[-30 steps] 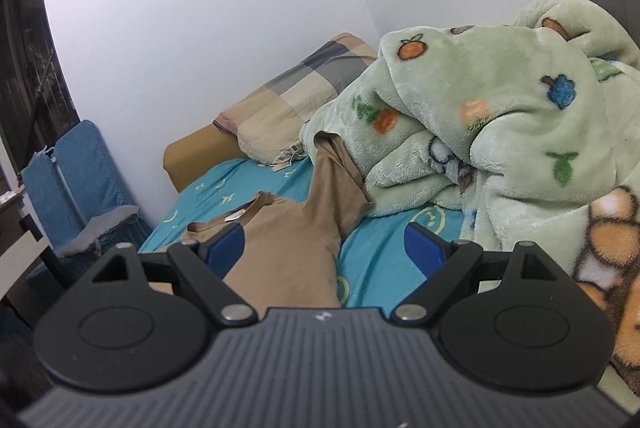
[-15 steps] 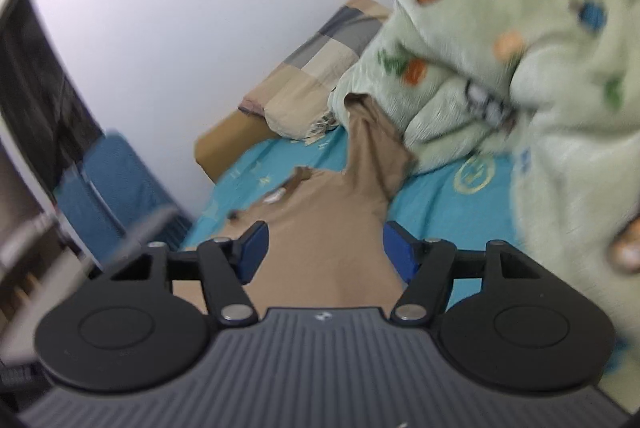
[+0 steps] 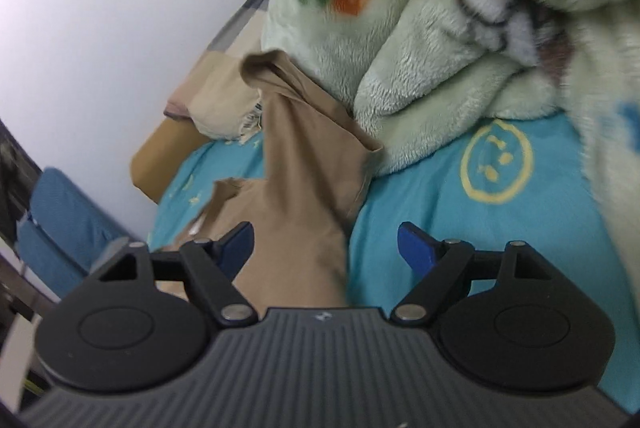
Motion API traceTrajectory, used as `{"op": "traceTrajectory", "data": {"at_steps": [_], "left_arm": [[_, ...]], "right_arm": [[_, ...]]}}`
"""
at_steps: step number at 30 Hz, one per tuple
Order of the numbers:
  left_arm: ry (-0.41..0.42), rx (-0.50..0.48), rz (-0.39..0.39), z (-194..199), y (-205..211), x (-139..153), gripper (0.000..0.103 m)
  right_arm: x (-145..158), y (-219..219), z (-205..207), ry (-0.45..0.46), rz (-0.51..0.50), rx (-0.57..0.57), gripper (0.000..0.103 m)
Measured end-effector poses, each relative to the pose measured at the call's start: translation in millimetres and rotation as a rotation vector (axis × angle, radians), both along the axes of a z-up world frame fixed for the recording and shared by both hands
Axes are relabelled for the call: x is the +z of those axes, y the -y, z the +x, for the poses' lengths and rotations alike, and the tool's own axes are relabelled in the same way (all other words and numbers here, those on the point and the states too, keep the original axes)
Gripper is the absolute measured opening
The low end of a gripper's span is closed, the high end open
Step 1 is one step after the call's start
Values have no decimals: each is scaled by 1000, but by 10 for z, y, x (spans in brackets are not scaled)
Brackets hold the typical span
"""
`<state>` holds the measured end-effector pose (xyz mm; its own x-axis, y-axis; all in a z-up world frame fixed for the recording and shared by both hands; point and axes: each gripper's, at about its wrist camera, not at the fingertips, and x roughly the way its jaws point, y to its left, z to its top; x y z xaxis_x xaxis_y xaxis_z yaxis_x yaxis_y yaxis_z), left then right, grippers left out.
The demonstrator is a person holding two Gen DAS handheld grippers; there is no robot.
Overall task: Fold clothes
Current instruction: 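Grasp the sleeve with the right gripper, fold it over the shirt body, release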
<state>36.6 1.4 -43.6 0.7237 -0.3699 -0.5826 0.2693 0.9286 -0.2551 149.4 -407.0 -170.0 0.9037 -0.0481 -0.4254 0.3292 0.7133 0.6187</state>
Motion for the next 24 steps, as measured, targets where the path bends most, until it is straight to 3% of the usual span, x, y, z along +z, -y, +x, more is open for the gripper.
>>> {"op": "traceTrajectory", "data": {"at_steps": [3, 7, 12, 14, 15, 19, 23, 24], "left_arm": [[-3, -5, 18, 104, 73, -63, 100], [-34, -15, 4, 280, 147, -164, 100], [-123, -12, -24, 489, 187, -332, 100], [-173, 2, -71, 568, 181, -383, 100], [-189, 6, -94, 597, 187, -395, 100], [-173, -4, -100, 670, 255, -397, 100], [-180, 13, -99, 726, 286, -385, 100], [-175, 13, -107, 742, 269, -349, 100]], "right_arm": [[-127, 66, 287, -3, -39, 9, 82], [-329, 202, 685, 5, -19, 26, 82], [-453, 267, 1008, 124, -16, 61, 81], [-513, 244, 1087, 190, 19, 101, 65], [-524, 210, 1132, 198, 23, 113, 50], [-420, 89, 1271, 231, -17, 129, 49], [-203, 28, 1377, 167, -79, 50, 48], [-113, -1, 1383, 155, -112, 30, 27]]}}
